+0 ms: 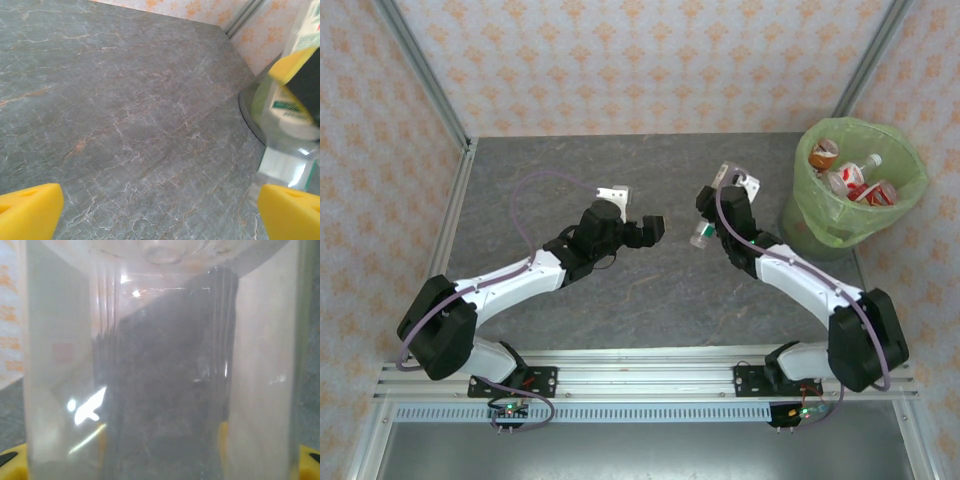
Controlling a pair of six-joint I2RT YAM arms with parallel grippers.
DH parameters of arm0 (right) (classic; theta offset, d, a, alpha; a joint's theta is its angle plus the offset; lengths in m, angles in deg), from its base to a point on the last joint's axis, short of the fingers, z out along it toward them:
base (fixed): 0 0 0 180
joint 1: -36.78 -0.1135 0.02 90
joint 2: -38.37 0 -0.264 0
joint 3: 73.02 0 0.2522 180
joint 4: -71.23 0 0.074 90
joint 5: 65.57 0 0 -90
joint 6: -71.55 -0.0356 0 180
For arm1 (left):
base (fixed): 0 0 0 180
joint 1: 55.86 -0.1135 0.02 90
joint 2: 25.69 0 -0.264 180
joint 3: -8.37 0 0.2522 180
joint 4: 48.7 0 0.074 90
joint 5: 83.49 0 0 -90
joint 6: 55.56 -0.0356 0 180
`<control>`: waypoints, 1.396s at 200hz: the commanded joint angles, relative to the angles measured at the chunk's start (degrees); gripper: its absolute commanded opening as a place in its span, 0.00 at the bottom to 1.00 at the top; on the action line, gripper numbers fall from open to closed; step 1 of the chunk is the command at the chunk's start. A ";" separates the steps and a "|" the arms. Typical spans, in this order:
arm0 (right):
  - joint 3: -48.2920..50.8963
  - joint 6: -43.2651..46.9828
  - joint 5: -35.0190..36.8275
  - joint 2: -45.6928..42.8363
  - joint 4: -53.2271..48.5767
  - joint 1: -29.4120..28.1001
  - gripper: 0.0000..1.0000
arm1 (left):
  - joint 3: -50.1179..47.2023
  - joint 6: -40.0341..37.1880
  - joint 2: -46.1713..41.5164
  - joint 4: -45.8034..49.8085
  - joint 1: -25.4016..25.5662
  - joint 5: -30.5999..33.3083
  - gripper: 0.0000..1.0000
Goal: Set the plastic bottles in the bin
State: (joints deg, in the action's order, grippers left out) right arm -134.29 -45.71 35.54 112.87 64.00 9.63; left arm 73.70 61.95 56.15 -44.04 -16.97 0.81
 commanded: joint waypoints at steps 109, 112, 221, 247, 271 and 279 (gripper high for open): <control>-7.02 12.95 0.58 -12.18 -1.23 2.38 0.46 | 3.87 -2.11 1.07 -1.82 0.04 -5.18 1.00; -7.50 13.23 0.50 -12.18 -1.56 2.49 0.47 | 3.98 -2.11 1.12 -1.80 0.03 -5.15 1.00; -19.66 17.69 -5.24 -10.68 -8.53 15.93 0.47 | 4.69 -2.11 1.43 -0.17 0.28 -4.77 1.00; -22.24 16.40 -11.38 -10.43 -10.91 21.89 0.47 | 4.79 -2.03 1.65 -0.13 0.38 -4.79 1.00; -25.74 16.00 -16.06 -9.00 -15.00 26.95 0.47 | 4.94 -2.02 2.00 -0.13 0.39 -4.88 1.00; -26.56 15.83 -16.73 -8.48 -16.16 28.60 0.47 | 4.95 -2.02 2.09 -0.20 0.39 -4.93 1.00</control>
State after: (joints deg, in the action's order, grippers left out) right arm -157.04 -29.14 24.81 103.21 52.35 34.56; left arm 76.85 61.29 57.35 -44.67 -16.86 -3.80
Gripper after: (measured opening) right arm 0.580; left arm 0.999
